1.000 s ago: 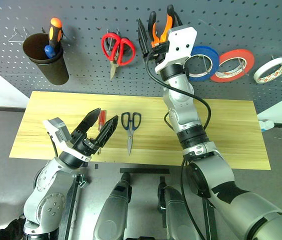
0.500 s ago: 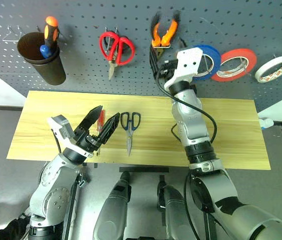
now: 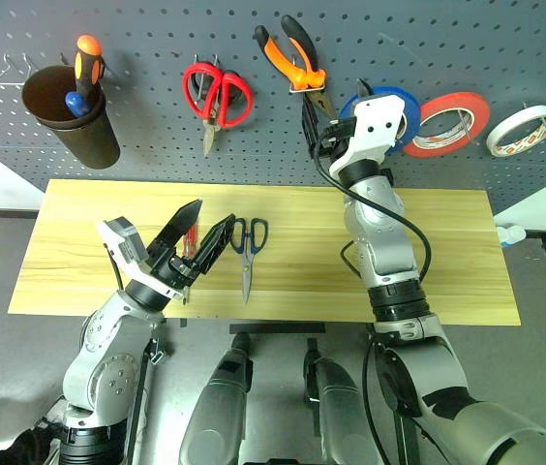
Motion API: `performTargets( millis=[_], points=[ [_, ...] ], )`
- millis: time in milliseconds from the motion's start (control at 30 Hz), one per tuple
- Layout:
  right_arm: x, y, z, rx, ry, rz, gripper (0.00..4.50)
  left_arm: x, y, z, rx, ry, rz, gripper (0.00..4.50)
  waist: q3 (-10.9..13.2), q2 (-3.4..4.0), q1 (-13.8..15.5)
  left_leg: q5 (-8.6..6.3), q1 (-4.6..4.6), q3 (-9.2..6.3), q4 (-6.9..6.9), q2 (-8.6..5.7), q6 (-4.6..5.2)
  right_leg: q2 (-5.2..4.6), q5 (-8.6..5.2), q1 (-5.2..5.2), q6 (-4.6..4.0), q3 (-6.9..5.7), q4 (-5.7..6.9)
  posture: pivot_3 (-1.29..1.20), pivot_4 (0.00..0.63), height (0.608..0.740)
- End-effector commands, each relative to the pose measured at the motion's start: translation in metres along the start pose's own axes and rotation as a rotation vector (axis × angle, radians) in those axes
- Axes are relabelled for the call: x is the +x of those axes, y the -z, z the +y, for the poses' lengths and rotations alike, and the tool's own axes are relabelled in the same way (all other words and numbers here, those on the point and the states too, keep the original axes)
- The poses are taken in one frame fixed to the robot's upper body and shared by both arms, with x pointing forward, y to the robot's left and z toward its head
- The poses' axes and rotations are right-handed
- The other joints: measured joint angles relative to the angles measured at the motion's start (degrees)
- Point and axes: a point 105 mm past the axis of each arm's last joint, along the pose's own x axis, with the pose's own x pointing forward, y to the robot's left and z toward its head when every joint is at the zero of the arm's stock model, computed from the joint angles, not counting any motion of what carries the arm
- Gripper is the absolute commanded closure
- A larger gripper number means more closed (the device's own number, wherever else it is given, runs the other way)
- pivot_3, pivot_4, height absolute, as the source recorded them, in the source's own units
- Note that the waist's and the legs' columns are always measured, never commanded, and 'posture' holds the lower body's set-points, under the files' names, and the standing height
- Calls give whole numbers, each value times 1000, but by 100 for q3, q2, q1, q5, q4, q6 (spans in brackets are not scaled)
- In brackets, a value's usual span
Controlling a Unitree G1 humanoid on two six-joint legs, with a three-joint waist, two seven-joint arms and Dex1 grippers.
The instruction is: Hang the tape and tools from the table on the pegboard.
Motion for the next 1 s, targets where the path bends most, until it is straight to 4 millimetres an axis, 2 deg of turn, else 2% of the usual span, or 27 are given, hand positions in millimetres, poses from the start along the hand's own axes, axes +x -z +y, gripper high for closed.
performTargets(
  millis=[33,500,733,1000],
  points=[
    [-3,-19,-10,-4,22,-65,10,-2,-3,-2,16,10,-18,81,0,0,-5,0,0,0,0,0,0,0,0,0,0,0,0,61,340,738],
    [-38,-22,-12,7,-28,-1,10,-4,0,-1,15,16,-5,81,0,0,-48,0,2,0,5,0,1,-1,1,3,1,-2,8,43,343,738],
    [-57,-17,-24,-24,-11,52,10,-3,1,1,10,24,-1,81,0,0,-185,1,5,2,13,0,2,-2,1,4,1,-2,23,27,343,738],
    [-72,-30,-33,31,-113,77,10,-5,8,10,29,21,36,81,-4,-1,-293,2,14,4,27,-2,4,-4,1,3,0,0,59,8,319,738]
  ],
)
